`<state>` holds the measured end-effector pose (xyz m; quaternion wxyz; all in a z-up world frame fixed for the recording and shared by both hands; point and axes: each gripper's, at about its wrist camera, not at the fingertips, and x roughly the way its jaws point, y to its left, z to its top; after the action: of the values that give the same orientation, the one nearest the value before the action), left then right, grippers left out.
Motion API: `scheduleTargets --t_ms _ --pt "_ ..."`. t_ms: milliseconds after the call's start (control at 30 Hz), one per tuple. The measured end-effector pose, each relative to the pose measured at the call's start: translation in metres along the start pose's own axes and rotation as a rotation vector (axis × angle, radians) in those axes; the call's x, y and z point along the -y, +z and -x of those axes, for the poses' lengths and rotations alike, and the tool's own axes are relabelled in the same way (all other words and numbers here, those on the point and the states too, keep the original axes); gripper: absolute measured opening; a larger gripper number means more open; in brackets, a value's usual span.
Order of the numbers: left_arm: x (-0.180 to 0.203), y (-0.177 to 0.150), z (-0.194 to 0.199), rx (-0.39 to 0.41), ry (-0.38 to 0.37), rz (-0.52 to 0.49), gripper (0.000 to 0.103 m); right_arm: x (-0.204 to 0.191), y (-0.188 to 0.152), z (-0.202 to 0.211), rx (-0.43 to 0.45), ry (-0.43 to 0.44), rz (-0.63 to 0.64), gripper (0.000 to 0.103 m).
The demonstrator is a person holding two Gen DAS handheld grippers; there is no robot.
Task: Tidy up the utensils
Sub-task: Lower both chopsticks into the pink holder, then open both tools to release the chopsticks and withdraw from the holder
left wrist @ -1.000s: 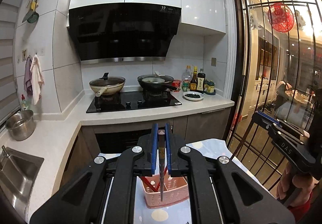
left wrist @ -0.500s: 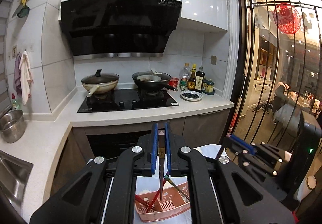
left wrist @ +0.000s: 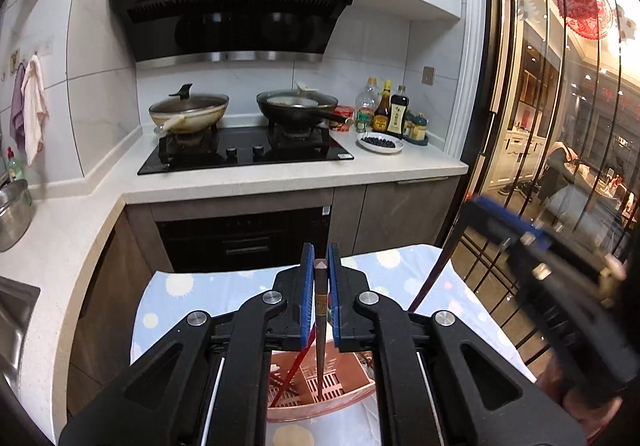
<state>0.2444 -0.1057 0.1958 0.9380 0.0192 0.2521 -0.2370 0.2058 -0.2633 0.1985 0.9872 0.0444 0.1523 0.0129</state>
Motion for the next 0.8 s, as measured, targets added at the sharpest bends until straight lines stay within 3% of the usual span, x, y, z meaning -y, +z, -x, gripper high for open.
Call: scheduleTargets --t_ms 333,533,633,800 --pt "-0.002 -0.008 -0.002 -0.020 0.003 0.016 0.007 -0.024 0.024 0.013 0.056 0.042 0.027 0.007" --pt "-0.007 -0.010 -0.006 -0.034 0.013 0.023 0.007 -0.030 0.004 -0.001 -0.009 0.043 0.046 0.007" --pt "-0.009 -0.013 -0.006 -0.034 0.031 0.025 0.008 -0.029 -0.005 -0.005 -0.031 0.031 0.047 0.015" --pt "-0.011 -0.018 0.003 -0.022 0.058 0.030 0.035 -0.028 -0.013 0.003 -0.041 0.027 0.043 0.016"
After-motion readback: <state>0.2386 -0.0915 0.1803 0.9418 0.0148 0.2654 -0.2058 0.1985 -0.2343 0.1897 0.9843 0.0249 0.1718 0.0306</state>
